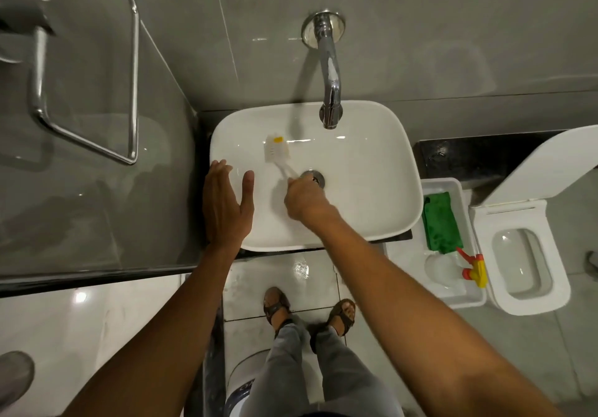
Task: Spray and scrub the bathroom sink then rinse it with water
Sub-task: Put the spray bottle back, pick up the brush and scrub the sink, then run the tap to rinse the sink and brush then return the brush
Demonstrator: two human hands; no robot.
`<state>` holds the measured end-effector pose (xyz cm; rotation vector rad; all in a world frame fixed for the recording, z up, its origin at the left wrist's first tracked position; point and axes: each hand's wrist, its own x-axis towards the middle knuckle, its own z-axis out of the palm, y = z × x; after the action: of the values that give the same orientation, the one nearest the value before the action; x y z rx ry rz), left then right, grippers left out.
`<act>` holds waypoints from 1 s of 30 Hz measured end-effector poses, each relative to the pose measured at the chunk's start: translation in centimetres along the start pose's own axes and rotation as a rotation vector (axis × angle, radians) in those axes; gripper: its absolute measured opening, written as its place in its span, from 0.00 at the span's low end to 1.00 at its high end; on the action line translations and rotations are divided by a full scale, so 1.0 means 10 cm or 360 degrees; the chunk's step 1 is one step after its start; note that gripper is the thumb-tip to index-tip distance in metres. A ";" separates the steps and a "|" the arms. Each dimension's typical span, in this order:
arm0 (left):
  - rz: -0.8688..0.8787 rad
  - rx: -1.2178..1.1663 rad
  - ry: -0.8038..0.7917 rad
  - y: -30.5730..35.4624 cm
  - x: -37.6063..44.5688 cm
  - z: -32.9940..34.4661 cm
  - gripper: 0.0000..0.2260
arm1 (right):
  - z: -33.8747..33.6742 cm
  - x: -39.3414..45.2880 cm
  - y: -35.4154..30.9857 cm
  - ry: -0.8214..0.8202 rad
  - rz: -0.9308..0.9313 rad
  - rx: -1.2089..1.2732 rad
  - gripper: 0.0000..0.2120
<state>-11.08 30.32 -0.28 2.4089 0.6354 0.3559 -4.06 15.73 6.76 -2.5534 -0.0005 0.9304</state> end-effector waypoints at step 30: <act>0.0014 -0.0030 0.0015 0.03 0.00 -0.04 0.36 | -0.40 0.12 0.08 0.0267 0.0202 -0.0162 0.21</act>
<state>-11.14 30.26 0.18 2.3938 0.6233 0.3757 -0.80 13.61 8.50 -2.7456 0.1694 0.7764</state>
